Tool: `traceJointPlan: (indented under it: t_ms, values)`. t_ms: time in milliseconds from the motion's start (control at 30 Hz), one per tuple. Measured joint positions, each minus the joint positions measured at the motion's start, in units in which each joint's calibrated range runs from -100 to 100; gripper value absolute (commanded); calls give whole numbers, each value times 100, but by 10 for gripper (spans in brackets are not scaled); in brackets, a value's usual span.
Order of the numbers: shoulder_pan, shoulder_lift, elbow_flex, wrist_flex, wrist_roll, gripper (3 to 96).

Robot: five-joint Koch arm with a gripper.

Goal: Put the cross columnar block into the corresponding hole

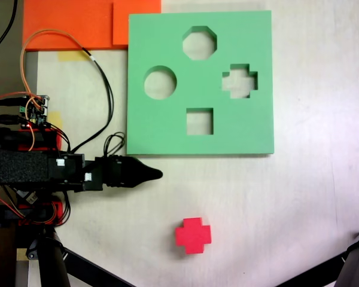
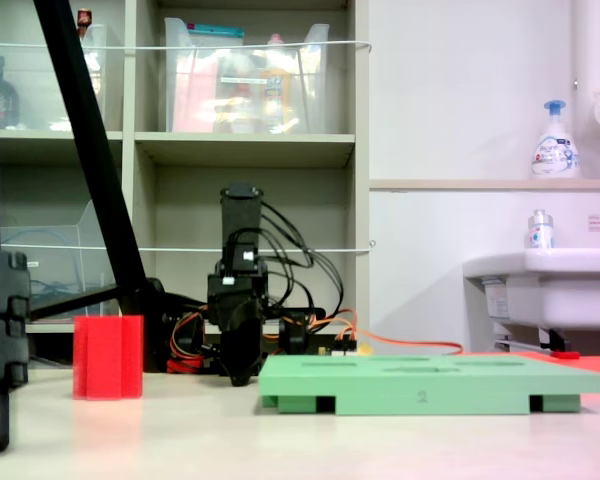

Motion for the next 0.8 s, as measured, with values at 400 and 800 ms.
traceJointPlan:
  t_ms: [400, 800]
  values:
    - [-230, 0, 608, -382, 2383, 468]
    - [-288, 3434, 9476, -10044, 3951, 468]
